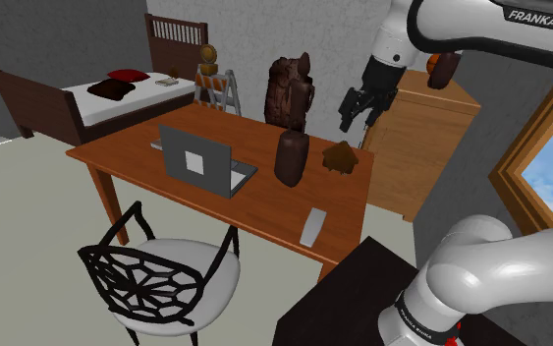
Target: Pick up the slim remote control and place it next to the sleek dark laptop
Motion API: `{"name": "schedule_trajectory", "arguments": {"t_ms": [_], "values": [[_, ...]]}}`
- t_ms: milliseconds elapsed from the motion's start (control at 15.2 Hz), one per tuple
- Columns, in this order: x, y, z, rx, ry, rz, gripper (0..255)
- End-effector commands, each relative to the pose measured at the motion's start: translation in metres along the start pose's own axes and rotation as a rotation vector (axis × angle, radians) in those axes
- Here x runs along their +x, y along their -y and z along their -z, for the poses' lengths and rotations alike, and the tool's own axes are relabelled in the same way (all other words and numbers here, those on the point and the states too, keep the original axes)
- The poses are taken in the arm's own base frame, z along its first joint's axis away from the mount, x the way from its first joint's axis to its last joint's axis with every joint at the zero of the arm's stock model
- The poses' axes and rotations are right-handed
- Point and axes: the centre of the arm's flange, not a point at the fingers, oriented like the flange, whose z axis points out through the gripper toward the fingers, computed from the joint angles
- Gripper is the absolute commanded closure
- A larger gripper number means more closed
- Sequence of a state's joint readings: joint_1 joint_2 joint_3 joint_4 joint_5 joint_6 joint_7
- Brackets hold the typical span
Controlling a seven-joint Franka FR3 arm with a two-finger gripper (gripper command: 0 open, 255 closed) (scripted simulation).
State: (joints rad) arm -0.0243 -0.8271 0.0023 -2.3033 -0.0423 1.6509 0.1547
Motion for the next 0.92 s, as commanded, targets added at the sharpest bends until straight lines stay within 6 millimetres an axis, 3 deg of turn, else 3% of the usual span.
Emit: {"name": "schedule_trajectory", "arguments": {"t_ms": [0, 858], "values": [[0.0, 0.0, 0.0, 0.0, 0.0, 0.0, 0], [0.032, -0.012, -0.17, -0.026, 0.061, -0.365, 0]]}}
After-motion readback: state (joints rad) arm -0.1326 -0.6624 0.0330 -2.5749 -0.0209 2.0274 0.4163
